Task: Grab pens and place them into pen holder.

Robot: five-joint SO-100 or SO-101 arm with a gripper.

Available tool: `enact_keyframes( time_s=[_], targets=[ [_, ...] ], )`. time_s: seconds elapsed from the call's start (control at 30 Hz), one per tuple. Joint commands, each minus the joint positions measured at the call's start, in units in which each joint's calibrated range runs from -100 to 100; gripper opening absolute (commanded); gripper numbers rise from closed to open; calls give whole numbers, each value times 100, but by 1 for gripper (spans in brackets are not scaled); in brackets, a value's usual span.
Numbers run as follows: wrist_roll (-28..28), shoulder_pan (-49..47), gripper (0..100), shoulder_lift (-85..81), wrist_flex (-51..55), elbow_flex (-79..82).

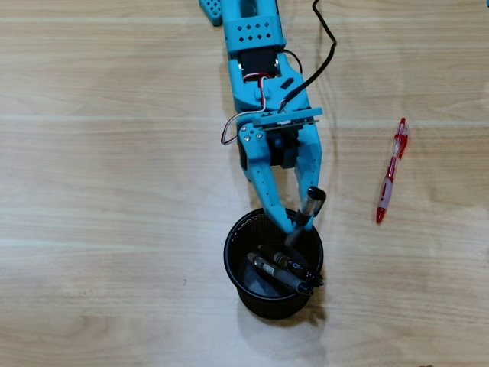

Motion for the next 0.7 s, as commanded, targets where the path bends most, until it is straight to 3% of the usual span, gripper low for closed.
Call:
enact_keyframes(
  time_s=[0.0, 0.27, 0.43, 0.53, 0.67],
  targets=[
    [-28, -26, 10, -105, -113, -320],
    [-8, -253, 10, -222, -113, -302],
    [8, -435, 10, -1264, -52, 662],
    [13, -453, 2, -2045, -44, 1491],
    [135, -516, 2, -3154, -35, 2699]
  ],
)
